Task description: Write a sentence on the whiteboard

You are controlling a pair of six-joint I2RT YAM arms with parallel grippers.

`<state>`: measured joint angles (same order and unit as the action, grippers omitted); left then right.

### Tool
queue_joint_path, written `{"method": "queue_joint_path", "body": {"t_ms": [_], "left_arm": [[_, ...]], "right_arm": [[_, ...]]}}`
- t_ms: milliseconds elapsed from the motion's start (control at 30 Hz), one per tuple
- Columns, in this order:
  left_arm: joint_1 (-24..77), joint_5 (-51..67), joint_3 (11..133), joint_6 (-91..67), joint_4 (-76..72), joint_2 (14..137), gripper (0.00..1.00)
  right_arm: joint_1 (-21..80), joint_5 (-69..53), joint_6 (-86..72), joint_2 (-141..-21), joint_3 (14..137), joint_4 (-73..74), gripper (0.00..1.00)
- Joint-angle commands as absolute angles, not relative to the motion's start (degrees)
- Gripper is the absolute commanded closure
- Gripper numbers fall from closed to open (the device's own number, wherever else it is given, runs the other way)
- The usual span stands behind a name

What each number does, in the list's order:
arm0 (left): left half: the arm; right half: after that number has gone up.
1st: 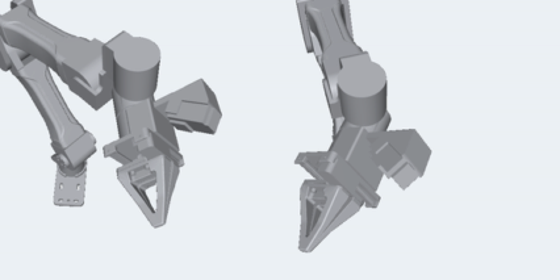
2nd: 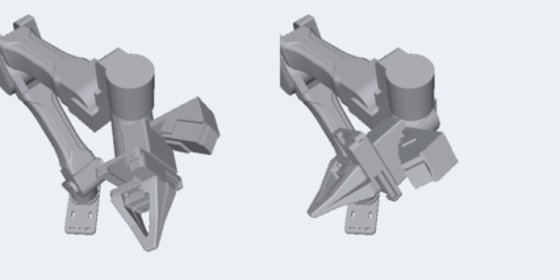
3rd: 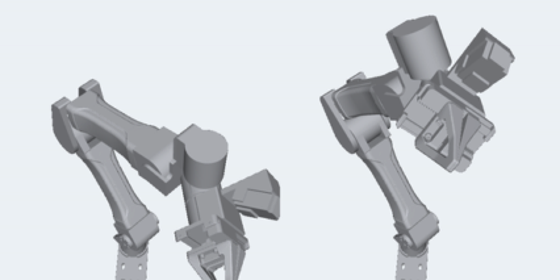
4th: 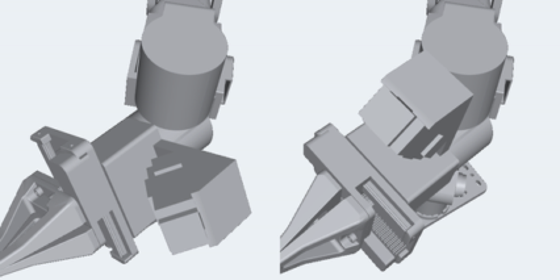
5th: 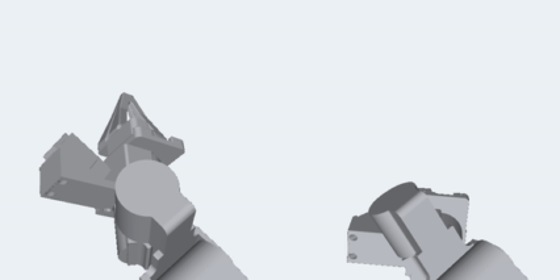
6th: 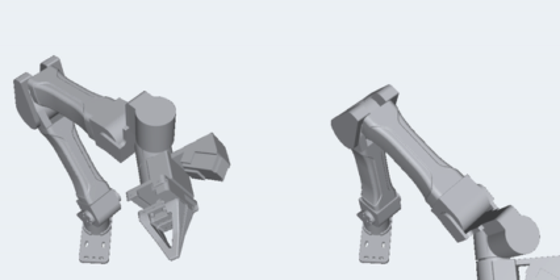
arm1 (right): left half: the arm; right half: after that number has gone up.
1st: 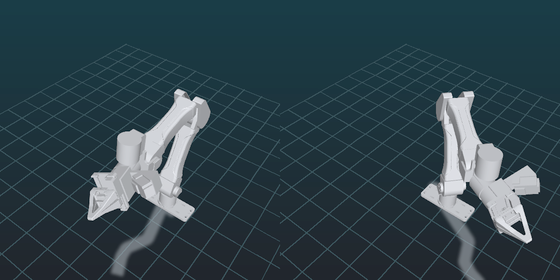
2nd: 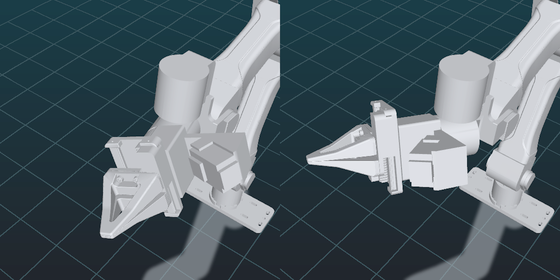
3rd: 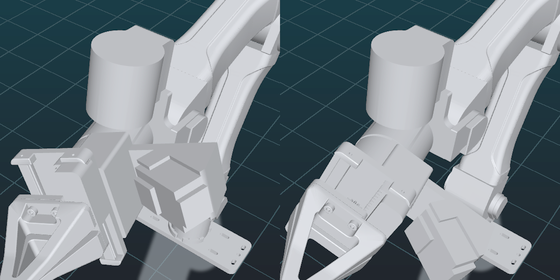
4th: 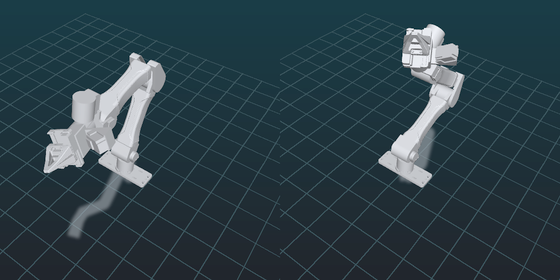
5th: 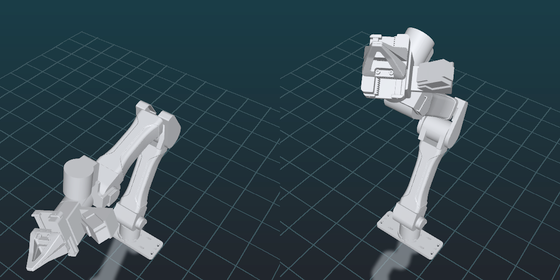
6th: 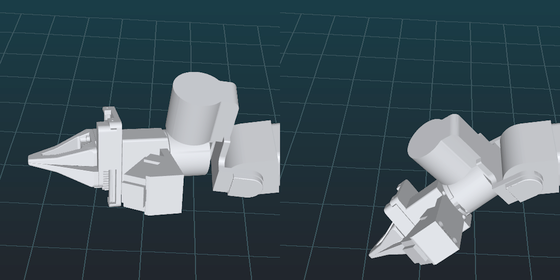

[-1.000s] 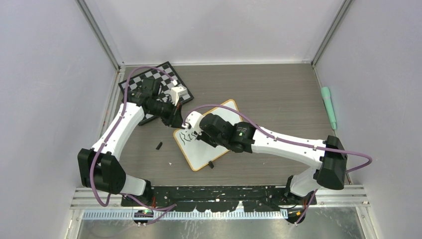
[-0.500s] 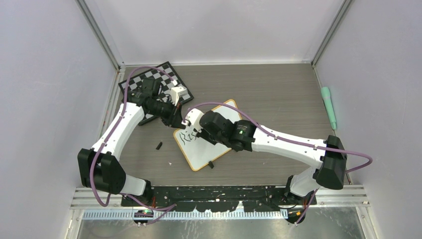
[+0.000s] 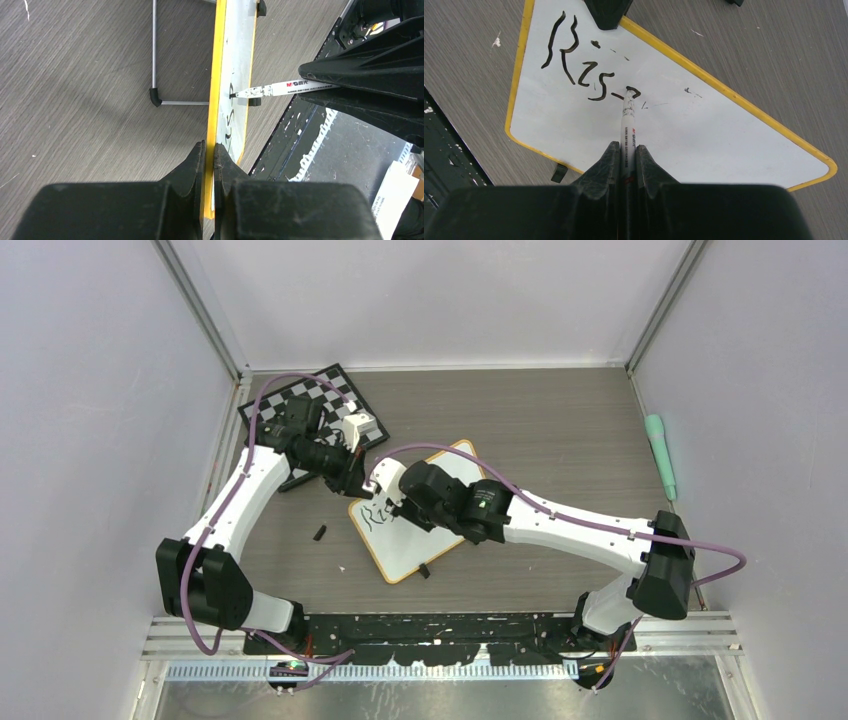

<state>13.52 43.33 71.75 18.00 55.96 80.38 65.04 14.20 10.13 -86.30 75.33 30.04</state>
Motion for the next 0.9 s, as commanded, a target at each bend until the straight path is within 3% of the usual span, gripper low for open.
{"method": "queue_joint_path", "body": {"t_ms": [0, 867], "left_arm": [[13.62, 43.59, 71.46, 17.97, 54.9, 80.22, 1.0], [13.62, 43.16, 71.67, 18.51, 55.11, 80.59, 1.0]], "right_arm": [[65.31, 13.12, 9.0, -86.92, 75.89, 28.62, 1.0], [64.4, 18.1, 10.39, -82.18, 72.25, 28.65, 1.0]]}}
